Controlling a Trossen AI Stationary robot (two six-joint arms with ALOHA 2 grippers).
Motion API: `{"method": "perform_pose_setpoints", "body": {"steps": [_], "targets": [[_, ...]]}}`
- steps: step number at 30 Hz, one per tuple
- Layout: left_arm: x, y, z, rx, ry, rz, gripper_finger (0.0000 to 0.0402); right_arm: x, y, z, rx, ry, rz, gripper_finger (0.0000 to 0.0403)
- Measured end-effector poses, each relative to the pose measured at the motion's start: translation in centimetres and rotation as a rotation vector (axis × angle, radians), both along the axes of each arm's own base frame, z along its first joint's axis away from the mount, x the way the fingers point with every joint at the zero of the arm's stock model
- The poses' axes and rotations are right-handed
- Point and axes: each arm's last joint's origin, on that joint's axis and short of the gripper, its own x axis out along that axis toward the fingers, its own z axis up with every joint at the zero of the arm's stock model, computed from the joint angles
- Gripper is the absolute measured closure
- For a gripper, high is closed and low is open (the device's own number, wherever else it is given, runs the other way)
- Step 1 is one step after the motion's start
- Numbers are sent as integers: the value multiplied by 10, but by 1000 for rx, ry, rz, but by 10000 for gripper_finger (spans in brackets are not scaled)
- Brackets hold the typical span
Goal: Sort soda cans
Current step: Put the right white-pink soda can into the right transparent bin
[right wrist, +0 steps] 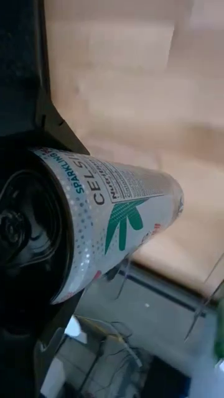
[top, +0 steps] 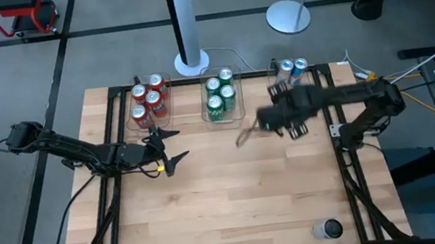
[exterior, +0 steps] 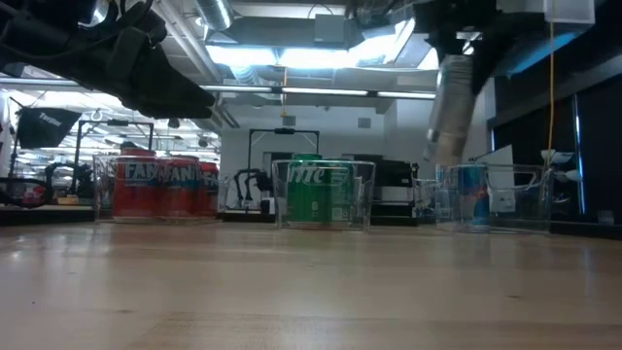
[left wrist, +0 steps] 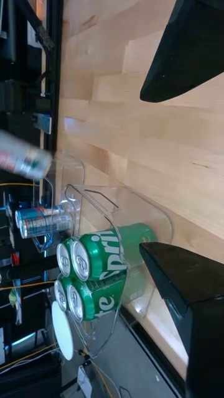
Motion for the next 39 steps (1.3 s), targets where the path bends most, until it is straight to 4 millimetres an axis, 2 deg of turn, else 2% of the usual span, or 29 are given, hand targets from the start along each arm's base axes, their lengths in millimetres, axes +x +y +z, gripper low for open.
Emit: {"method": "perform_pose_setpoints", "body": {"steps": [7,11,18,25,39], "targets": [[0,0,0,0,0,0,27,-6,-62,28,-31,-22,-73,154],[0,0,0,0,0,0,27,-15,-91,31,-16,7,-116,154],[0,0,0,0,1,0,27,-31,-133,12,76,62,-200,154],[0,0,0,7,4,-2,27,-36,-164,-23,200,-23,-197,154],[2,0,7,113,-20,-27,27,-61,-201,-55,242,-66,-243,154]]}}
